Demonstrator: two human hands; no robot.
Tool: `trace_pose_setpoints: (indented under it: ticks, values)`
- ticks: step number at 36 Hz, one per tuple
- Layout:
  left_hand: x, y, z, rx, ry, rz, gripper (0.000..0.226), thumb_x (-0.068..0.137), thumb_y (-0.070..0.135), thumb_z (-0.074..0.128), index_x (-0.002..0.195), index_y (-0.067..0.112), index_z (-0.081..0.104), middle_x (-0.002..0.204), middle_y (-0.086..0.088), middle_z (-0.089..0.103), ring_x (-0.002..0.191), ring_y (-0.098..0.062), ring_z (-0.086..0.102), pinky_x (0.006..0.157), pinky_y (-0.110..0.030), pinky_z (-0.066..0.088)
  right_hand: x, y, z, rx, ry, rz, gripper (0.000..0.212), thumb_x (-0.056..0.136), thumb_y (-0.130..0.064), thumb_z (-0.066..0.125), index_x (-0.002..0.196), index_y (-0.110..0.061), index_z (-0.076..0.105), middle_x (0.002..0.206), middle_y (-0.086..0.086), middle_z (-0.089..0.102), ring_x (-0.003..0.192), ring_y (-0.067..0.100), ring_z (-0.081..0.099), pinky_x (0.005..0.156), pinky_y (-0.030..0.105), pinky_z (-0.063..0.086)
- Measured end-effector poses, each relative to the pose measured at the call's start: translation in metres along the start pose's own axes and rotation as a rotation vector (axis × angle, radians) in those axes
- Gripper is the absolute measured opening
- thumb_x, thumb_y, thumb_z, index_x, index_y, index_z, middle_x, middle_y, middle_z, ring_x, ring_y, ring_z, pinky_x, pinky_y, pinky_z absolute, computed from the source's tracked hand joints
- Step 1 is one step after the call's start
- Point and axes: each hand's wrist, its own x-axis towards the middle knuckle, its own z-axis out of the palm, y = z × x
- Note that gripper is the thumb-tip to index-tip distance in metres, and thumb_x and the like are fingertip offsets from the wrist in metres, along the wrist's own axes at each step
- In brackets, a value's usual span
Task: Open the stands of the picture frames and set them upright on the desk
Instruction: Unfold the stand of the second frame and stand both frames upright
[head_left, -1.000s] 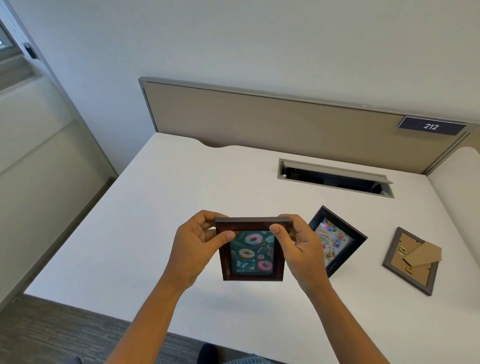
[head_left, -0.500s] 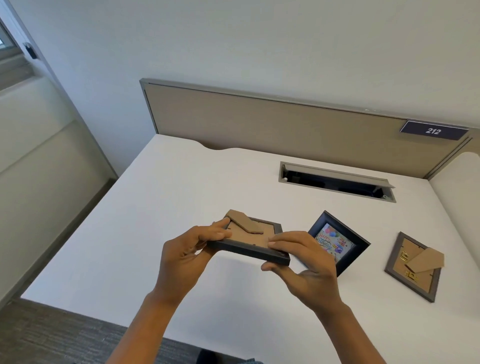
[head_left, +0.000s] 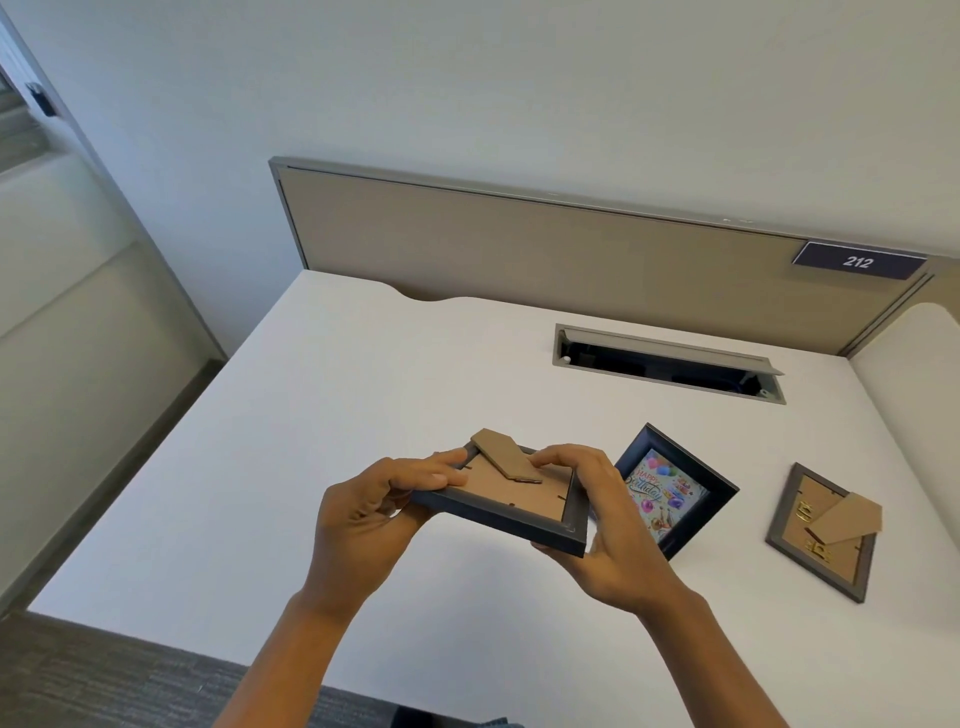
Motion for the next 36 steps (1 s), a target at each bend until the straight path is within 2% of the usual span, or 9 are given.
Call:
trace_pose_setpoints:
  ticks: [5, 9, 13, 15, 18, 22, 28, 32, 36]
  values:
    - [0.003, -0.003, -0.001, 0.010, -0.005, -0.017, 0.018, 0.098, 0.029, 0.073, 0.107, 0.013, 0.072, 0.111, -0.007, 0.082, 0.121, -0.036, 0.073, 0.098, -0.062, 0.059, 0.001, 0.001, 0.002, 0.082, 0.006, 0.046, 0.074, 0.084, -0.044, 0.085, 0.147, -0.023, 0.053, 0.152, -0.011, 0.054, 0.142, 0.011, 0.051, 0.112, 0.033, 0.054]
    - [0.005, -0.007, -0.002, 0.031, -0.027, -0.023, 0.018, 0.097, 0.016, 0.073, 0.110, 0.029, 0.074, 0.111, -0.003, 0.082, 0.119, -0.031, 0.075, 0.100, -0.052, 0.060, 0.001, 0.000, 0.003, 0.197, 0.039, 0.090, 0.084, 0.083, -0.069, 0.082, 0.151, -0.031, 0.052, 0.155, -0.016, 0.054, 0.146, 0.012, 0.051, 0.113, 0.024, 0.048]
    - [0.006, -0.012, -0.002, 0.054, -0.055, -0.034, 0.033, 0.093, 0.003, 0.071, 0.112, 0.030, 0.074, 0.113, -0.001, 0.082, 0.119, -0.029, 0.075, 0.102, -0.046, 0.060, 0.002, 0.000, 0.006, 0.308, 0.082, 0.103, 0.085, 0.081, -0.064, 0.088, 0.151, -0.032, 0.053, 0.160, -0.014, 0.056, 0.150, 0.012, 0.050, 0.115, 0.031, 0.045]
    - [0.008, -0.014, -0.002, 0.049, -0.057, -0.043, 0.032, 0.093, 0.004, 0.071, 0.112, 0.029, 0.075, 0.113, -0.001, 0.082, 0.118, -0.029, 0.075, 0.102, -0.045, 0.060, 0.003, 0.001, 0.007, 0.364, 0.089, 0.115, 0.082, 0.079, -0.059, 0.092, 0.148, -0.035, 0.055, 0.159, -0.012, 0.057, 0.151, 0.016, 0.050, 0.118, 0.035, 0.045]
    - [0.011, -0.017, -0.003, 0.045, -0.064, -0.063, 0.028, 0.094, 0.006, 0.071, 0.112, 0.027, 0.076, 0.112, -0.001, 0.082, 0.117, -0.028, 0.076, 0.101, -0.046, 0.061, 0.002, 0.005, 0.009, 0.423, 0.097, 0.129, 0.078, 0.079, -0.051, 0.095, 0.144, -0.025, 0.061, 0.160, -0.004, 0.057, 0.150, 0.027, 0.051, 0.121, 0.046, 0.046]
    - [0.016, -0.023, -0.002, 0.057, -0.079, -0.095, 0.030, 0.091, -0.003, 0.071, 0.110, 0.020, 0.077, 0.111, -0.003, 0.082, 0.116, -0.029, 0.076, 0.100, -0.049, 0.061, 0.001, 0.009, 0.012, 0.452, 0.085, 0.169, 0.067, 0.077, -0.057, 0.095, 0.134, -0.032, 0.071, 0.160, -0.006, 0.056, 0.148, 0.027, 0.052, 0.120, 0.043, 0.049]
    - [0.027, -0.033, 0.004, 0.065, -0.109, -0.134, 0.032, 0.091, -0.006, 0.073, 0.111, 0.018, 0.078, 0.111, 0.001, 0.082, 0.108, -0.026, 0.079, 0.096, -0.035, 0.063, -0.002, 0.023, 0.021, 0.548, 0.102, 0.248, 0.069, 0.078, -0.067, 0.089, 0.129, -0.023, 0.076, 0.161, -0.004, 0.057, 0.147, 0.027, 0.054, 0.116, 0.042, 0.044]
    - [0.035, -0.045, 0.011, 0.045, -0.116, -0.218, 0.030, 0.091, -0.006, 0.076, 0.109, 0.017, 0.078, 0.107, 0.000, 0.083, 0.103, -0.024, 0.080, 0.095, -0.028, 0.061, -0.003, 0.035, 0.031, 0.635, 0.157, 0.366, 0.068, 0.080, -0.072, 0.084, 0.127, -0.022, 0.078, 0.155, -0.003, 0.064, 0.147, 0.015, 0.056, 0.110, 0.038, 0.043]
    - [0.047, -0.063, 0.023, 0.017, -0.132, -0.337, 0.030, 0.087, -0.003, 0.080, 0.107, 0.020, 0.077, 0.105, -0.001, 0.082, 0.105, -0.022, 0.078, 0.094, -0.022, 0.060, -0.005, 0.044, 0.041, 0.773, 0.221, 0.481, 0.065, 0.079, -0.073, 0.084, 0.126, -0.028, 0.081, 0.136, 0.000, 0.078, 0.132, 0.012, 0.067, 0.106, 0.028, 0.047]
